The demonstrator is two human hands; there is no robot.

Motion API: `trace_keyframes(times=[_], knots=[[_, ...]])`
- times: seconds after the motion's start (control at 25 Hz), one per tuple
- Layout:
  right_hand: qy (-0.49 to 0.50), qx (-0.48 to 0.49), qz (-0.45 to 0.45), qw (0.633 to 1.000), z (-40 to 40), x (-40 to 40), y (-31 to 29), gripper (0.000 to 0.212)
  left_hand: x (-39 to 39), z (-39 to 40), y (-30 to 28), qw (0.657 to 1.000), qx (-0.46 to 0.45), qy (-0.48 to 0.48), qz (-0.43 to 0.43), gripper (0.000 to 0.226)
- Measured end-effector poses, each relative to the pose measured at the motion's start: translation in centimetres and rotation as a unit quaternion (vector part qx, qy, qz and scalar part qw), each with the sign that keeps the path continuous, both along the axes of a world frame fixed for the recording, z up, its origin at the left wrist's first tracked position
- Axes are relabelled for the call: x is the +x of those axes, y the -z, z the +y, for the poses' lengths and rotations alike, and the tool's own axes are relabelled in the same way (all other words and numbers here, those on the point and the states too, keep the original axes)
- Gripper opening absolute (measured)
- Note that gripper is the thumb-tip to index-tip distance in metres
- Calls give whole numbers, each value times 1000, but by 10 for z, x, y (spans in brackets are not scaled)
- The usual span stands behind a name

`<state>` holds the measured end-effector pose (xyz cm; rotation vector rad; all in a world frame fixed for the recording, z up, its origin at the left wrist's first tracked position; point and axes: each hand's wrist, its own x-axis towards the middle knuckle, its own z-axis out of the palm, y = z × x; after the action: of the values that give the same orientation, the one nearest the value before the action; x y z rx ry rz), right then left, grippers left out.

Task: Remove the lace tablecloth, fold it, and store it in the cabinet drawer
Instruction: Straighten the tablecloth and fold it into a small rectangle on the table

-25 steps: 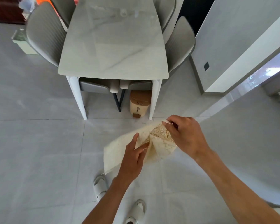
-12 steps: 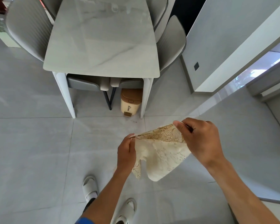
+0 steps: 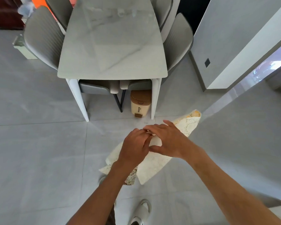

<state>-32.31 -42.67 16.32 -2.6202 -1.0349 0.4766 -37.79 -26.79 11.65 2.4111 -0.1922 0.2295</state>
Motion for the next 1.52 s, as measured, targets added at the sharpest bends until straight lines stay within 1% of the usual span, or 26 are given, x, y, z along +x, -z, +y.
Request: trace_keyframes(times=[0.04, 0.12, 0.24, 0.28, 0.32, 0.36, 0.44, 0.48, 0.52, 0.6, 0.72, 0.8, 0.84, 0.92, 0.96, 1.0, 1.04, 1.08, 1.16, 1.2, 1.28, 1.32, 1.36, 1.4, 1.44, 1.52], knots=[[8, 29, 23, 999, 8, 4, 4, 50, -1, 6, -2, 1000, 8, 5, -16, 18], [21, 74, 30, 997, 17, 11, 8, 34, -1, 19, -3, 999, 14, 2, -32, 18], [3, 59, 16, 998, 27, 12, 10, 18, -7, 31, 4, 998, 14, -12, -61, 12], [2, 46, 16, 999, 30, 10, 10, 14, -10, 30, 8, 998, 13, -21, -56, 14], [2, 39, 13, 999, 34, 10, 11, 12, -15, 29, 12, 999, -5, -43, -28, 20], [4, 39, 6, 999, 37, 9, 11, 12, -20, 28, 14, 996, -43, -80, 18, 28], [17, 56, -9, 998, 40, 8, 6, 12, -25, 31, 22, 969, -129, -187, 99, 37], [28, 67, -13, 997, 39, 9, 3, 12, -26, 34, 29, 956, -145, -225, 121, 36], [40, 74, -16, 996, 38, 10, -1, 12, -26, 39, 35, 953, -130, -239, 137, 32], [66, 77, -21, 995, 34, 12, -11, 10, -31, 50, 50, 951, -102, -228, 180, 24], [74, 51, -21, 996, 27, 15, -24, 11, -38, 62, 68, 940, -126, -210, 237, 24], [77, 11, -21, 997, 13, 17, -34, 10, -36, 66, 68, 940, -143, -201, 235, 25], [88, -12, -33, 996, 4, 19, -38, 9, -31, 68, 64, 946, -141, -183, 226, 26], [80, -82, -93, 989, -6, 21, -42, 6, -20, 67, 47, 967, -101, -124, 198, 26], [51, -116, -115, 985, -3, 20, -38, 18, -15, 65, 37, 977, -68, -90, 179, 26], [9, -135, -109, 985, 3, 16, -29, 32, -11, 61, 27, 985, -37, -57, 161, 26], [-28, -130, -80, 988, 13, 9, -17, 41, -7, 56, 18, 989, -11, -30, 146, 26], [-45, -104, -40, 993, 24, 1, -6, 42, -4, 51, 9, 990, 10, -12, 140, 27], [-8, -53, 54, 997, 37, -9, 13, 46, -3, 48, -1, 988, 34, -13, 147, 23], [12, -39, 94, 995, 39, -14, 21, 57, -4, 50, -3, 986, 33, -31, 161, 21], [38, -8, 182, 982, 41, -28, 35, 88, -8, 59, -5, 980, 22, -69, 186, 21], [47, 25, 227, 972, 46, -37, 40, 99, -11, 63, -6, 978, 22, -81, 193, 22], [60, 58, 255, 963, 53, -46, 44, 104, -12, 66, -8, 976, 25, -90, 197, 24], [76, 92, 254, 960, 60, -54, 49, 101, -13, 69, -11, 975, 29, -98, 198, 25], [98, 128, 227, 960, 68, -58, 53, 90, -12, 71, -14, 974, 34, -104, 197, 25], [166, 209, 152, 952, 81, -56, 59, 50, -12, 77, -18, 974, 38, -104, 198, 24]])
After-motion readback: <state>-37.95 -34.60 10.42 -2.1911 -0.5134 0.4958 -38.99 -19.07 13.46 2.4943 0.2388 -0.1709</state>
